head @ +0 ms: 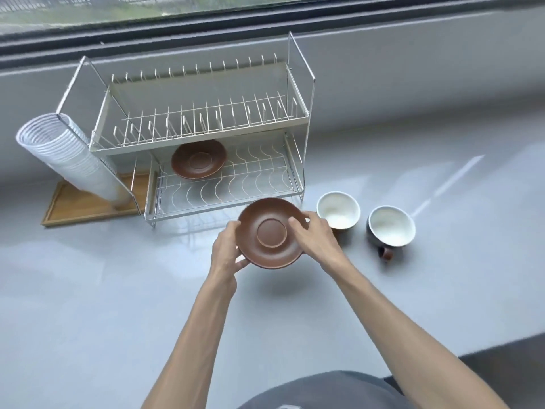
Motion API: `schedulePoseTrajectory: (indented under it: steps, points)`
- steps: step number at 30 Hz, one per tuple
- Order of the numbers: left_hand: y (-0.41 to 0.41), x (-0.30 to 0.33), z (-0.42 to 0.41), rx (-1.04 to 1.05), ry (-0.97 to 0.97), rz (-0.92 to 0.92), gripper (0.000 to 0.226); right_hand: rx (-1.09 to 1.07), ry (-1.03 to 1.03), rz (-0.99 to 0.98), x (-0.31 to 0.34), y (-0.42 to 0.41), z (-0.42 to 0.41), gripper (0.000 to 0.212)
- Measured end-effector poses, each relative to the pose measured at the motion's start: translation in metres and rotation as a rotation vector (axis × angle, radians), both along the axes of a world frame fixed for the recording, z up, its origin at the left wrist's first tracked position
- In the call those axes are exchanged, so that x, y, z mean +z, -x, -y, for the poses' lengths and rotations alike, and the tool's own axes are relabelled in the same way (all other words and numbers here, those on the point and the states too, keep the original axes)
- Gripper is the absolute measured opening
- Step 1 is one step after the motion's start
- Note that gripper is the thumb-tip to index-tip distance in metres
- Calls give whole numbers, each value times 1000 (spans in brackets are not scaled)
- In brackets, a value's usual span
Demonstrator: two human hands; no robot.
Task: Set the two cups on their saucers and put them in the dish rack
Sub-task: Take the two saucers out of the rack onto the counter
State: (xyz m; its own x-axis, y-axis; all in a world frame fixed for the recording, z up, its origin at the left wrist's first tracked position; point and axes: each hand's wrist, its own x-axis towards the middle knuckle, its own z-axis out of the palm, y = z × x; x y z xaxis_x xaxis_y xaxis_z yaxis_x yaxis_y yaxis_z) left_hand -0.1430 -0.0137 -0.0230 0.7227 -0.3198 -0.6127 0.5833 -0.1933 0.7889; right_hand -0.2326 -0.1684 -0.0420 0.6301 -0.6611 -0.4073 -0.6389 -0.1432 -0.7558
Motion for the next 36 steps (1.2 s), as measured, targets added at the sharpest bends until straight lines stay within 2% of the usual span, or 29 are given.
schedulePoseTrajectory:
  steps: [9,17,26,36]
  points:
    - [81,-26,18,-193,-54,-74,35,-236,-64,-20,-25,115,-6,55]
    - [134,-54,58,-388,-86,-150,46,-461,-28,-100,-46,189,5,53]
    - [149,-58,84,-479,-85,-189,19,-566,-25,-138,-50,205,16,57]
    - [143,-60,86,-564,-145,-226,25,-551,-18,-192,-53,200,16,55]
